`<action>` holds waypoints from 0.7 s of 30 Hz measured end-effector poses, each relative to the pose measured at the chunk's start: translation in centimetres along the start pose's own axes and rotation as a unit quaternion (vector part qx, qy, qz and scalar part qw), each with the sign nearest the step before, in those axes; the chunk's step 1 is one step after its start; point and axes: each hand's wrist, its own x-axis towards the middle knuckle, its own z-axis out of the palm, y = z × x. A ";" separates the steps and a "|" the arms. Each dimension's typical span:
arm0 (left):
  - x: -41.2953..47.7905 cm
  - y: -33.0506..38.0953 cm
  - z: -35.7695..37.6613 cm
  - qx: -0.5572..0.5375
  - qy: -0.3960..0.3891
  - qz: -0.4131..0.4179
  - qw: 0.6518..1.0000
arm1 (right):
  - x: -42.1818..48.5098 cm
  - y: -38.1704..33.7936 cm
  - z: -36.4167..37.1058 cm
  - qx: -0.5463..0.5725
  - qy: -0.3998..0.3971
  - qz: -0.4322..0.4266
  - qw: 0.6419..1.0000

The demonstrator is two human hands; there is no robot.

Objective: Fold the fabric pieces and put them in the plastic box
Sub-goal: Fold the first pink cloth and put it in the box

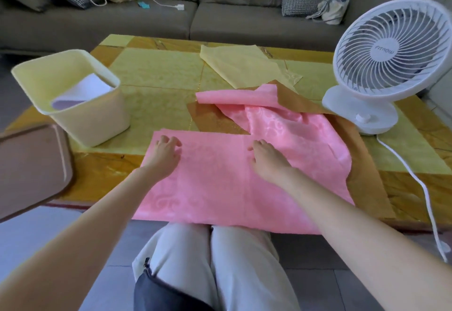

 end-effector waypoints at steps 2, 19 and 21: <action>1.0 -0.6 -0.3 -0.001 0.004 0.010 1.000 | 1.8 -1.2 -0.2 0.024 -0.005 -0.028 0.999; 7.5 -0.6 -0.6 0.055 -0.044 0.062 0.996 | 9.0 -4.3 1.3 -0.037 0.006 -0.035 0.999; 7.7 -0.6 -0.5 0.069 -0.056 0.061 0.994 | 9.4 -4.4 1.2 -0.048 -0.001 -0.030 0.998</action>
